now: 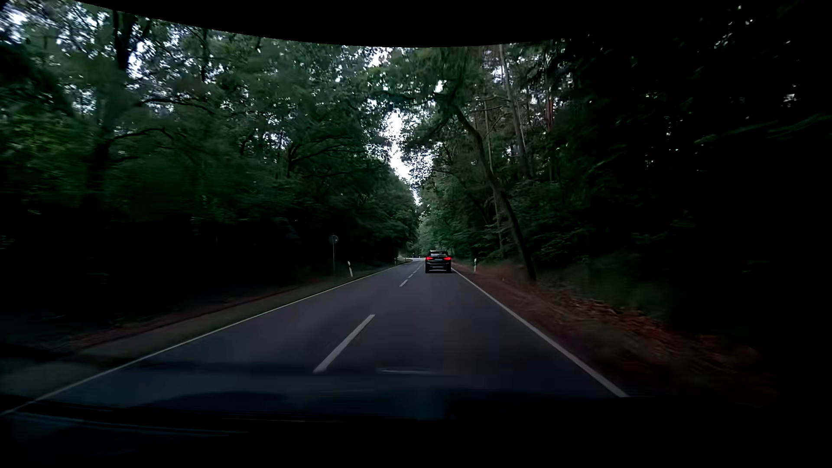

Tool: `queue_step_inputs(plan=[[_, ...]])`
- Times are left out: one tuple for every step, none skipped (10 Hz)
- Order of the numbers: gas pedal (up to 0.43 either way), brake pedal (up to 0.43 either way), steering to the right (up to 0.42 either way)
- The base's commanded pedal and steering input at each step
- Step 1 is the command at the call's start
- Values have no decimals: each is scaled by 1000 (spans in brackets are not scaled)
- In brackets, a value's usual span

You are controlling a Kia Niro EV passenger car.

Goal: Follow the waypoints while adhering to traffic rules and regulations

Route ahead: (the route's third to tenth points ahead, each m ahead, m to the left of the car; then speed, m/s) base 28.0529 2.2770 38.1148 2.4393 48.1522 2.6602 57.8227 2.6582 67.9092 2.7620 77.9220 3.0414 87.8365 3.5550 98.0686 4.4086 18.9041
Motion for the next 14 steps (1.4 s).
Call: queue_step_inputs(plan=[[0,0,-3],[0,0,-3],[0,0,-3],[0,0,-4],[0,0,-4],[0,0,-5],[0,0,-5],[0,0,-4],[0,0,-4],[0,0,-4],[0,0,-4],[0,0,-3],[0,0,-3],[0,0,-3]])
